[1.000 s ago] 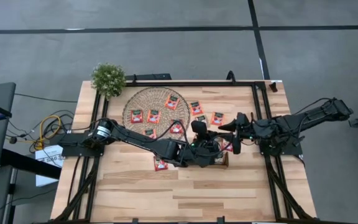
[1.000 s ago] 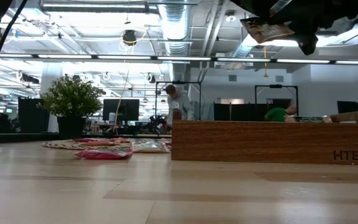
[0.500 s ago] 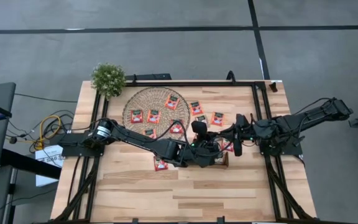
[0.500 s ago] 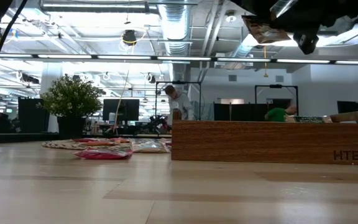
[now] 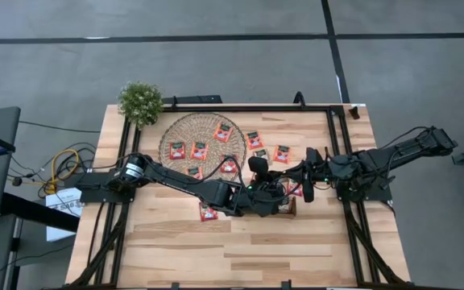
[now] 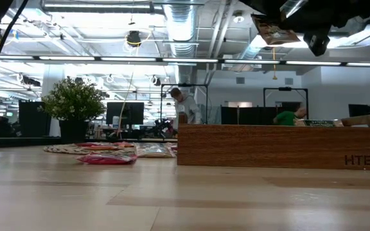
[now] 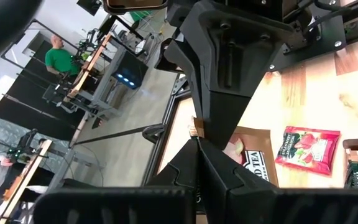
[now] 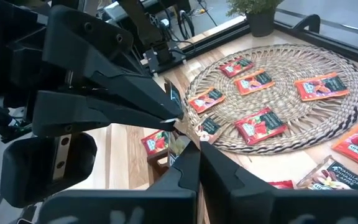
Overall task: Pick & Place Tea
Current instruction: Put the bottom brown tea bag into the right slot of the wooden organizer
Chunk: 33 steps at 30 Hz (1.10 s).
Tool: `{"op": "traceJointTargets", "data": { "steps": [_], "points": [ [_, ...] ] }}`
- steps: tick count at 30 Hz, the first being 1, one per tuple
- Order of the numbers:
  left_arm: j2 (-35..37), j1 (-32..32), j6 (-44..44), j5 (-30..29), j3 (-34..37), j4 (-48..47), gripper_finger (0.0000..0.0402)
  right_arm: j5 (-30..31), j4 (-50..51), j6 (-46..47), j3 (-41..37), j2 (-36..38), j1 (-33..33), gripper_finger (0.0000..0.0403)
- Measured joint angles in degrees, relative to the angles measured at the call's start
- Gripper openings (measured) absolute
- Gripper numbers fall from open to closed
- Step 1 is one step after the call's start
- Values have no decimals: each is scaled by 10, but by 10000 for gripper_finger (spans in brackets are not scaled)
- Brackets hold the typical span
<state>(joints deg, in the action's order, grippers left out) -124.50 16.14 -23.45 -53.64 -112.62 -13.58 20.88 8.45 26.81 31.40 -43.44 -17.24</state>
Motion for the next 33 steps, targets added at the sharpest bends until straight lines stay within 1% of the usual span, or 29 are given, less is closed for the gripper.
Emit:
{"op": "traceJointTargets", "data": {
  "steps": [3, 7, 13, 16, 19, 23, 25, 27, 30, 33],
  "points": [
    [0, 0, 12, -5, 0, 0, 2, 0, -1, 2, 0, 0, 0, 0],
    [0, 0, 34, -10, 0, 0, 18, 0, -1, 7, 0, 0, 0, 0],
    [0, 0, 49, -14, 0, 0, 60, 0, -1, 17, 0, 0, 0, 0],
    [0, 0, 36, -31, 0, 0, 83, 1, -1, 17, 0, 0, 0, 0],
    [0, 3, 3, -81, 0, -1, 102, 3, 0, 18, 0, 0, 0, 0],
    [0, 10, -60, -188, 0, -10, 117, 13, 6, 29, 0, 0, 0, 0],
    [1, 16, -71, -241, 0, -16, 119, 20, 21, 46, 0, 0, 0, 0],
    [2, 21, -67, -278, 0, -28, 119, 20, 43, 65, 0, 6, -1, 0],
    [3, 29, -39, -315, 0, -67, 114, 23, 71, 93, 0, 15, -22, 0],
    [3, 35, 18, -338, 0, -132, 105, 63, 85, 117, 0, 15, -69, 0]
  ]
}}
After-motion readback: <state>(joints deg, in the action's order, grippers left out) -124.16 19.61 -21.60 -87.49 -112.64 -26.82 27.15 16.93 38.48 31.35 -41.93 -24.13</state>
